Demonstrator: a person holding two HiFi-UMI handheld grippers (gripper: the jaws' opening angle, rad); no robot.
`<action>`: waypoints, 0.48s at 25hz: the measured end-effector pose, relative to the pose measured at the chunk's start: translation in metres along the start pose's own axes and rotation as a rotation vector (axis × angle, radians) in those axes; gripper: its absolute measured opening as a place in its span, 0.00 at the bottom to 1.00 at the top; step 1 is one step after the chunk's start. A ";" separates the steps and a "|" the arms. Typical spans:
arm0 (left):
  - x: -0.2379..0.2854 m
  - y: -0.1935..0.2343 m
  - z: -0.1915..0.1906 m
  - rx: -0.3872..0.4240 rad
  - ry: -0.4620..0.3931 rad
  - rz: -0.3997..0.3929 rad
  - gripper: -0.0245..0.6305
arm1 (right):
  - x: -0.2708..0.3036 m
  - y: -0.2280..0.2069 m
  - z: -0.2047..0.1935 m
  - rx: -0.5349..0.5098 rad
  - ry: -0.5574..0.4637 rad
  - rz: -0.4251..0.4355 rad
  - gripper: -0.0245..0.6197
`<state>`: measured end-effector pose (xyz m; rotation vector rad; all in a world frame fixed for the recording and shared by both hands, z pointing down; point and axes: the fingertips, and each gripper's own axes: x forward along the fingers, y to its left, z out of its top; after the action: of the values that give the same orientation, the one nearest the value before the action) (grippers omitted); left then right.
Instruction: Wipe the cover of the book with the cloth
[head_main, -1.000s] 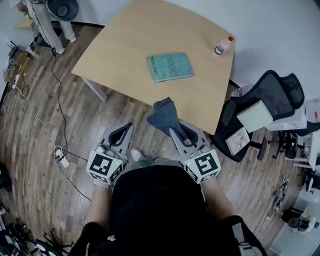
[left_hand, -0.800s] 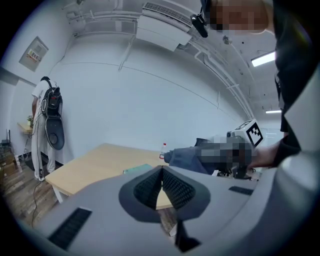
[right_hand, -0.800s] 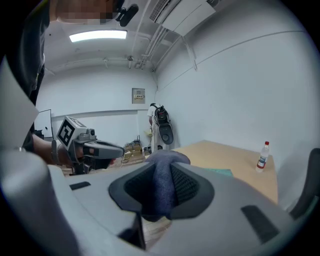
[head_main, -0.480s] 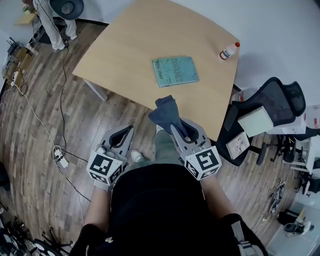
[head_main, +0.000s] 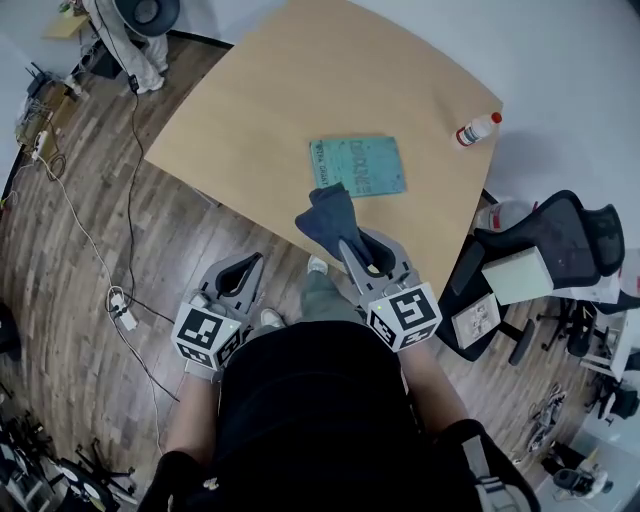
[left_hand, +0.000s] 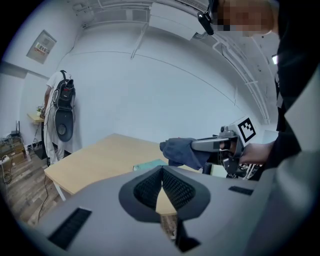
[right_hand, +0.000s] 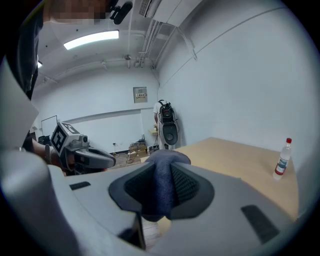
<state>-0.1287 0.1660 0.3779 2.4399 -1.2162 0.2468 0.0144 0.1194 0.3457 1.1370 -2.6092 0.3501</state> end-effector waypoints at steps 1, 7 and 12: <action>0.008 0.003 0.001 -0.004 0.008 0.006 0.07 | 0.006 -0.009 0.001 0.008 0.001 0.009 0.19; 0.062 0.019 0.008 -0.025 0.060 0.037 0.07 | 0.042 -0.057 0.005 0.016 0.002 0.055 0.19; 0.113 0.026 0.010 -0.010 0.118 0.069 0.07 | 0.070 -0.100 -0.003 0.044 0.013 0.092 0.19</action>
<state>-0.0809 0.0658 0.4134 2.3420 -1.2479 0.3979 0.0429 0.0066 0.3837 1.0271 -2.6604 0.4347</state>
